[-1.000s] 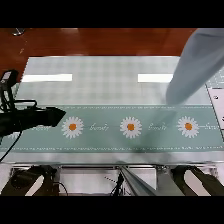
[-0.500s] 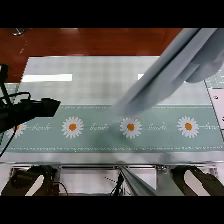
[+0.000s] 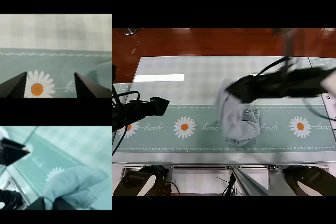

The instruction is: Fold the shirts.

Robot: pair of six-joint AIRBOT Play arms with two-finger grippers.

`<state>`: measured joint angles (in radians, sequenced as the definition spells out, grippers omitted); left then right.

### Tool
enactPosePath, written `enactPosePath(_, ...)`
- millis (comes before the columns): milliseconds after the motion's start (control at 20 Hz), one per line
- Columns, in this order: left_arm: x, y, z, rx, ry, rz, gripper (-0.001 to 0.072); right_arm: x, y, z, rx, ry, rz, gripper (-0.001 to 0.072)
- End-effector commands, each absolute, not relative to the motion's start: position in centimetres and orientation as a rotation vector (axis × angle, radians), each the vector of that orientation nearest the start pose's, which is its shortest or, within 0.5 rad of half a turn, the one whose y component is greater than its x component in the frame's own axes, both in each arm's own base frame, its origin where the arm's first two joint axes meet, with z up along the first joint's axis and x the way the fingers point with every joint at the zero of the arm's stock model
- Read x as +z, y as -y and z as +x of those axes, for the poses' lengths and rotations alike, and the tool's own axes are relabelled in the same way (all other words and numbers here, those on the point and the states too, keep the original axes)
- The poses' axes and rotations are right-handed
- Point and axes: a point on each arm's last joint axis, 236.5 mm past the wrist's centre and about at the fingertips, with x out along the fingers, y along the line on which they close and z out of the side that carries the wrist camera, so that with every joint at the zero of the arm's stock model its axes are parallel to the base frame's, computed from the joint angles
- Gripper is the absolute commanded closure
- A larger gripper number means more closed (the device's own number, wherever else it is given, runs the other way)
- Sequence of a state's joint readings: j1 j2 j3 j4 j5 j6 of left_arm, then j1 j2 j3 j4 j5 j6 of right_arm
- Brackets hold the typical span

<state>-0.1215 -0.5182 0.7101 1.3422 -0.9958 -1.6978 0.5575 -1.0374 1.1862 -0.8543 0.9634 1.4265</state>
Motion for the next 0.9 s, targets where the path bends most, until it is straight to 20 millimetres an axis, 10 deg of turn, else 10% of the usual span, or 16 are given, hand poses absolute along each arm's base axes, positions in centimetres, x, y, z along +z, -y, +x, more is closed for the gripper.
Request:
enactPosePath(0,9.6,7.9,26.6,-0.195,-0.872,-0.265,0.0007,7.7,-38.4,25.7,0.923,-1.077,0.286,0.0679)
enactPosePath(100,9.2,8.1,26.1,-0.201,-0.899,-0.267,0.0007,4.4,-40.1,25.8,0.898,-1.182,0.371,0.0678)
enactPosePath(150,9.0,8.3,25.8,-0.206,-0.916,-0.271,0.0007,3.7,-40.5,25.9,0.916,-1.207,0.386,0.0543)
enactPosePath(200,8.8,8.4,25.5,-0.21,-0.931,-0.272,0.0007,3.8,-40.4,26.2,0.954,-1.212,0.371,0.013)
enactPosePath(300,8.0,8.5,24.9,-0.213,-0.978,-0.269,0.0007,6.1,-38.2,28.5,0.97,-1.223,0.382,0.009)
enactPosePath(400,6.7,8.6,23.6,-0.216,-1.067,-0.263,0.0007,10.2,-32.8,31.9,0.953,-1.204,0.406,0.0091)
enactPosePath(550,4.9,9.1,20.9,-0.252,-1.215,-0.238,0.0007,13.7,-18.4,36.7,0.674,-1.086,0.356,0.0091)
enactPosePath(700,3.6,15.0,17.9,-0.526,-1.321,-0.365,0.0007,12.5,-4.8,35.9,0.288,-1.028,0.362,0.0091)
enactPosePath(850,1.4,20.2,18.8,-0.674,-1.263,-0.532,0.0007,7.7,-1.4,31.8,0.135,-1.037,0.573,0.0091)
